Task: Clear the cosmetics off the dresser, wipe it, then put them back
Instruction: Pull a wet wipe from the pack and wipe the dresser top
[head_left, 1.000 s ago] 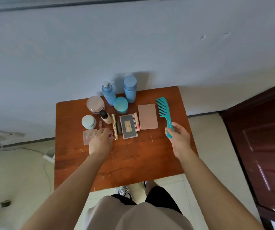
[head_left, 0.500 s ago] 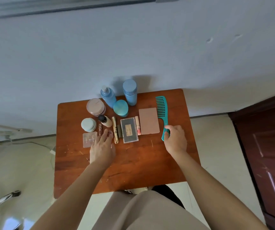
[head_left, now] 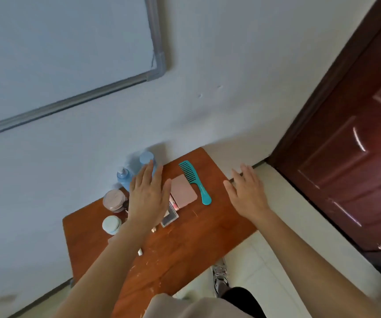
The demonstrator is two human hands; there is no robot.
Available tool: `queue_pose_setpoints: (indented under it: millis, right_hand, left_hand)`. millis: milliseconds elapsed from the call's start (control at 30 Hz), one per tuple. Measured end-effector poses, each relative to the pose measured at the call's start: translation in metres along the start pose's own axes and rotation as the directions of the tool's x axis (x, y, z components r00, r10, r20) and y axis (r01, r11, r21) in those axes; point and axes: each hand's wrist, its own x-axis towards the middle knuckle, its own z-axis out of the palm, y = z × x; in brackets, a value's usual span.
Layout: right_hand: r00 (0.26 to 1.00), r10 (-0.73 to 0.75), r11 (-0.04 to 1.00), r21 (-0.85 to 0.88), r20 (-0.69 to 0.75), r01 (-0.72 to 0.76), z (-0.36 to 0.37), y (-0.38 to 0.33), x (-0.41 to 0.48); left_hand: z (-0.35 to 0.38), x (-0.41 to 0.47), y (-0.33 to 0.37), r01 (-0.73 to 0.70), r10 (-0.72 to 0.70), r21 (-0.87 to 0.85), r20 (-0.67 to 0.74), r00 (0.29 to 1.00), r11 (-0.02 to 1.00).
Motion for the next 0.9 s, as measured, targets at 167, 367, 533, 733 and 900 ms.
queue_pose_setpoints:
  millis: [167,367,533,733,900]
  right_hand:
    - [0.933,0.24,0.969,0.127,-0.266,-0.213,-0.053,0.052,-0.091]
    - [0.699,0.442,0.889,0.169,-0.562,-0.426,-0.111,0.133,-0.248]
    - [0.439,0.563,0.774,0.259,-0.7,-0.578,-0.138,0.196,-0.39]
    - [0.203,0.662,0.618,0.373,-0.722,-0.692,-0.117,0.256,-0.566]
    - [0.12,0.702,0.524,0.395,-0.702,-0.755,-0.111,0.313,-0.705]
  left_hand:
    - [-0.008,0.021,0.074,-0.26,0.242,-0.152,-0.129,0.962,0.954]
    - [0.003,-0.039,0.224,-0.635,0.633,-0.268,-0.106,0.767,0.725]
    - [0.009,-0.139,0.351,-0.86,0.872,-0.304,-0.143,0.468,0.411]
    - [0.04,-0.291,0.46,-0.925,0.965,-0.344,-0.138,0.222,0.164]
    - [0.064,-0.425,0.538,-0.941,0.989,-0.335,-0.151,-0.004,-0.055]
